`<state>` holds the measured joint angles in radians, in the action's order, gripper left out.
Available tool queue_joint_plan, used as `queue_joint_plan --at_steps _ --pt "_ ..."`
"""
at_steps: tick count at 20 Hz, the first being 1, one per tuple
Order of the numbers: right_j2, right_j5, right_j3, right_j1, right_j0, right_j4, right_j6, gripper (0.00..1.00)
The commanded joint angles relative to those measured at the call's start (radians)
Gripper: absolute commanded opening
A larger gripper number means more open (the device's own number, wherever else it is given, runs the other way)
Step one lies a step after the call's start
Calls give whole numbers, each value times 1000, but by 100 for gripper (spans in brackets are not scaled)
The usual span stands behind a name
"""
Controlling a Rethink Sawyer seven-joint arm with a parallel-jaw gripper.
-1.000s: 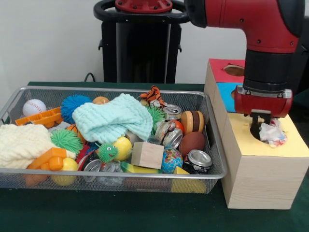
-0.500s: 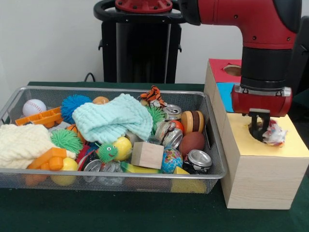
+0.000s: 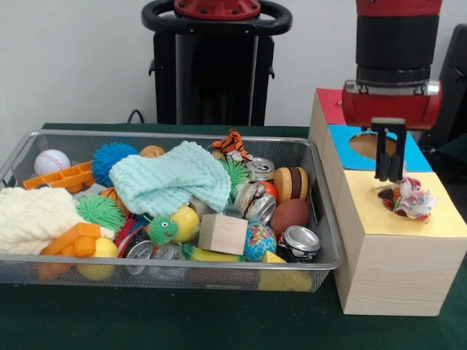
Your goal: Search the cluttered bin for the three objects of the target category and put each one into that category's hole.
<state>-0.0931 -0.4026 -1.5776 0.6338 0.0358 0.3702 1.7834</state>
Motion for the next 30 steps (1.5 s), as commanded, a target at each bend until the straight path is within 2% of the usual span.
queue_joint_plan --at_steps 1,7,21,30 --pt "93 -72 -52 61 -57 -35 56 0" --pt "107 -51 -48 52 -52 -39 71 0" --pt "81 11 -56 33 20 -16 164 0" --pt "79 93 -31 -33 35 -18 172 0"
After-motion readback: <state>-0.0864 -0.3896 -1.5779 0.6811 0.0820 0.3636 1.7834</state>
